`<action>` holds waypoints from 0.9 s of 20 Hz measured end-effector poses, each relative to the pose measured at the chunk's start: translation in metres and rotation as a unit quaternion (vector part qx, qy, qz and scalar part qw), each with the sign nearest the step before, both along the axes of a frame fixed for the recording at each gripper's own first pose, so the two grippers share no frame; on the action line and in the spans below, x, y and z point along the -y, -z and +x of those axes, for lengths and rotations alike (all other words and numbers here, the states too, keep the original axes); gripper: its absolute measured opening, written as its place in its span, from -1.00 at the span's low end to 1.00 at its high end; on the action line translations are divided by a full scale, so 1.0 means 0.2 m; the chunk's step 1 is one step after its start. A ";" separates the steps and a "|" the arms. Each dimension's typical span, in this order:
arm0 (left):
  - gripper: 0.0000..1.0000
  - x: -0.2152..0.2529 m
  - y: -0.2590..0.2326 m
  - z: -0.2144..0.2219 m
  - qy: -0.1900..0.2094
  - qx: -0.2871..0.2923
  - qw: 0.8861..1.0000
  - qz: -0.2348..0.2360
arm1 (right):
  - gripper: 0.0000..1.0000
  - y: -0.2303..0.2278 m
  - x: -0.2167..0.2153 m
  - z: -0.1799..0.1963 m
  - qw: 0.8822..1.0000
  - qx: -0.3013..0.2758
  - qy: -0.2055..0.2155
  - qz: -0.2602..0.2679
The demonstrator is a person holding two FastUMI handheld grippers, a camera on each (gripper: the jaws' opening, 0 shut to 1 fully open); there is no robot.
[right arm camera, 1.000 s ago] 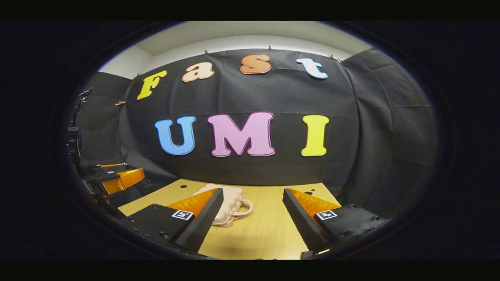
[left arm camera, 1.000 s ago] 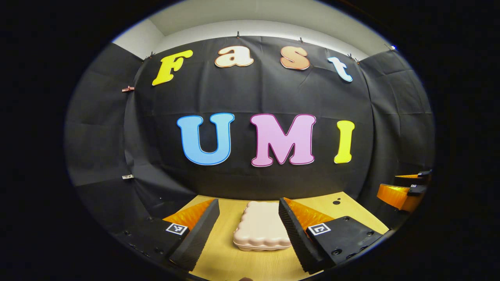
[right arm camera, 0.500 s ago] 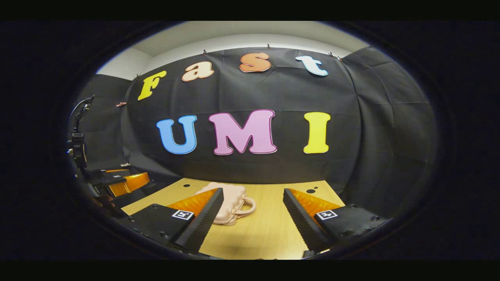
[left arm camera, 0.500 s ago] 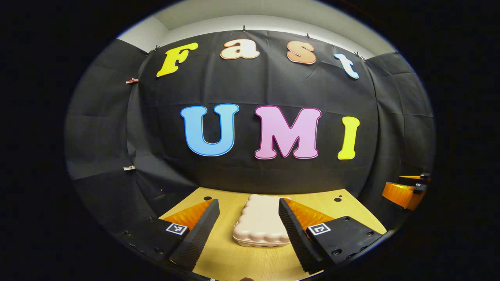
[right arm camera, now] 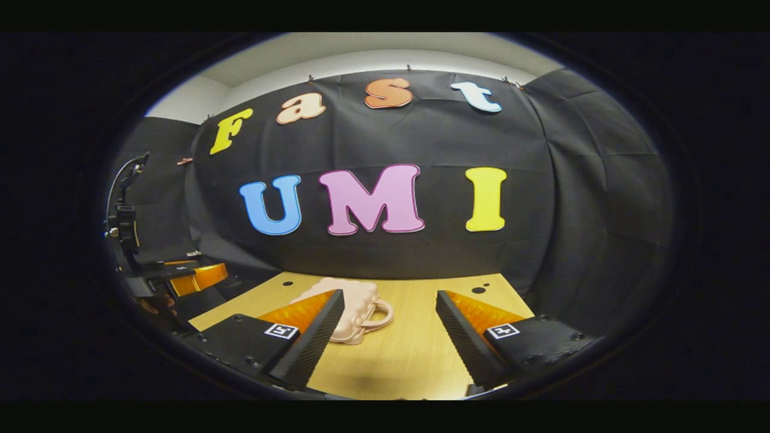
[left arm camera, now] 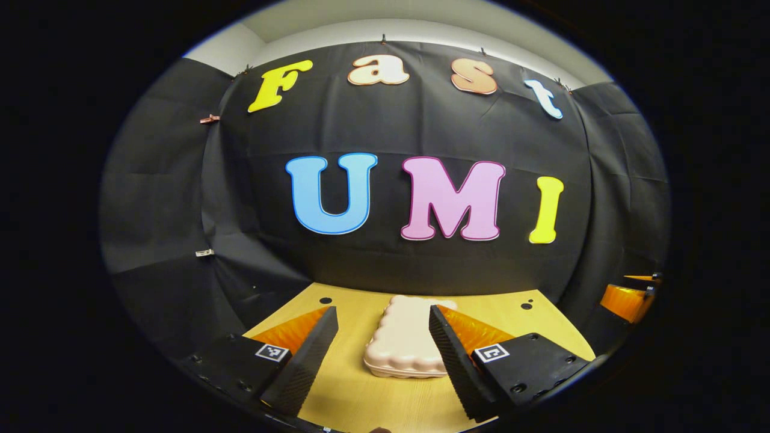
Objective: First open the suitcase, pack the skin care products into it, and then close the suitcase.
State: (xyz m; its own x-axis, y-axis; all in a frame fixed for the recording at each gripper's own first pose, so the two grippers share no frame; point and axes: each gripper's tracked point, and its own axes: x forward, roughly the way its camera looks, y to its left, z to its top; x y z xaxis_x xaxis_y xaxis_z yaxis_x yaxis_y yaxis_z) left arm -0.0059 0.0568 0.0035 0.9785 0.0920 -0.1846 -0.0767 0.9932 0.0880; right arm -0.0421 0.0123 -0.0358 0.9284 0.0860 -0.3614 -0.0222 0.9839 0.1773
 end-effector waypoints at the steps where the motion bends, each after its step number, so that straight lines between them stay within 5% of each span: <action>1: 0.92 -0.01 -0.01 0.00 -0.002 0.002 1.000 -0.003 | 0.94 0.01 0.00 0.00 1.000 -0.002 0.000 0.001; 13: 0.92 -0.01 -0.01 0.04 -0.007 0.009 1.000 0.009 | 0.94 0.04 0.06 0.00 1.000 -0.008 0.008 0.006; 18: 0.92 0.04 -0.02 0.06 0.003 0.015 1.000 0.005 | 0.94 0.04 0.08 0.03 0.999 0.000 0.007 -0.034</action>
